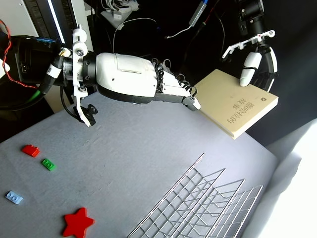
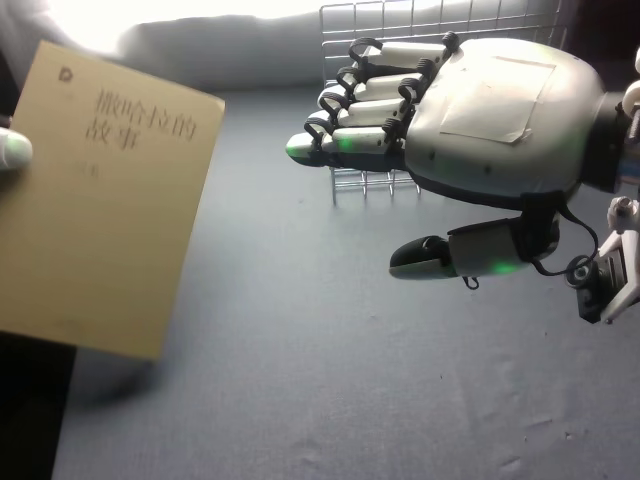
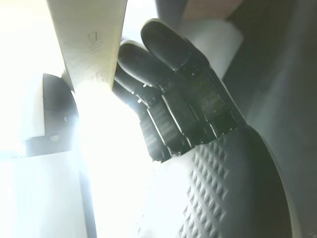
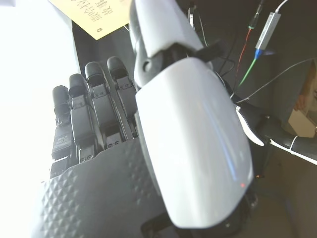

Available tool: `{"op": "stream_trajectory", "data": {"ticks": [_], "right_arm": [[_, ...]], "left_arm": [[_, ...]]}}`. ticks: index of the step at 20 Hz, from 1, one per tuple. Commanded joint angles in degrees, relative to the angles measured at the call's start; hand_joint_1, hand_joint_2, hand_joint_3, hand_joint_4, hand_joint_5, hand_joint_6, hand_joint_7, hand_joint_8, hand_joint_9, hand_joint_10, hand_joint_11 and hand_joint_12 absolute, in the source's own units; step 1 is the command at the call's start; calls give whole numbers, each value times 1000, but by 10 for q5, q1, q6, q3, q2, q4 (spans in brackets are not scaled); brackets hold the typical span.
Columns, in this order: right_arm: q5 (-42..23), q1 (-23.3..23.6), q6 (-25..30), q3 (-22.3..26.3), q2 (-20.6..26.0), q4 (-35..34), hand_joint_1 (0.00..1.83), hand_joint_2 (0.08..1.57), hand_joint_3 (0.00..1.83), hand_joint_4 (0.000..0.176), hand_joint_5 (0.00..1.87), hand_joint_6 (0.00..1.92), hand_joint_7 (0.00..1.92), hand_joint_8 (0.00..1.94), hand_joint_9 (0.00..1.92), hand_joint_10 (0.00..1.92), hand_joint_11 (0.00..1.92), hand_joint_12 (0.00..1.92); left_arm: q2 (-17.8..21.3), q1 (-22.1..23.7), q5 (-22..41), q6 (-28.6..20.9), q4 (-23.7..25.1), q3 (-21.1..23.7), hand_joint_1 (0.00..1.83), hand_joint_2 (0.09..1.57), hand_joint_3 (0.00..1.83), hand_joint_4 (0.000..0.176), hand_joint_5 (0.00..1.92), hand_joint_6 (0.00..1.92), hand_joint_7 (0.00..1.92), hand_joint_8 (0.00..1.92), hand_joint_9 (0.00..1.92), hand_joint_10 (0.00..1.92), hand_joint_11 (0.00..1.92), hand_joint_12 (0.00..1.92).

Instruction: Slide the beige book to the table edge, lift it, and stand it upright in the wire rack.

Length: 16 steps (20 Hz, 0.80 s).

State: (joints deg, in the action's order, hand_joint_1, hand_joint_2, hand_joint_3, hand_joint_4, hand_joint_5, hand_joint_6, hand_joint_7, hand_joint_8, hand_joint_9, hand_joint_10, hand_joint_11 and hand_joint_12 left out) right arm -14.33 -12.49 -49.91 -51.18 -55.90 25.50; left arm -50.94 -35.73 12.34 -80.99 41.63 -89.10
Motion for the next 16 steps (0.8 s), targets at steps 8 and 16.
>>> {"op": "stream_trajectory", "data": {"ticks": [8,16], "right_arm": [[-65,4,-2,1,2,-8,449,1195,6,0,573,1058,701,1096,566,1457,292,1907],[-65,4,-2,1,2,-8,434,1227,3,0,502,1215,565,1301,422,1599,339,1921]], "left_arm": [[13,68,19,30,-18,-5,1381,1113,0,0,865,932,1001,961,974,1236,836,1362],[9,159,6,78,-18,-3,1379,1120,0,0,868,924,977,1013,960,1257,829,1373]]}}
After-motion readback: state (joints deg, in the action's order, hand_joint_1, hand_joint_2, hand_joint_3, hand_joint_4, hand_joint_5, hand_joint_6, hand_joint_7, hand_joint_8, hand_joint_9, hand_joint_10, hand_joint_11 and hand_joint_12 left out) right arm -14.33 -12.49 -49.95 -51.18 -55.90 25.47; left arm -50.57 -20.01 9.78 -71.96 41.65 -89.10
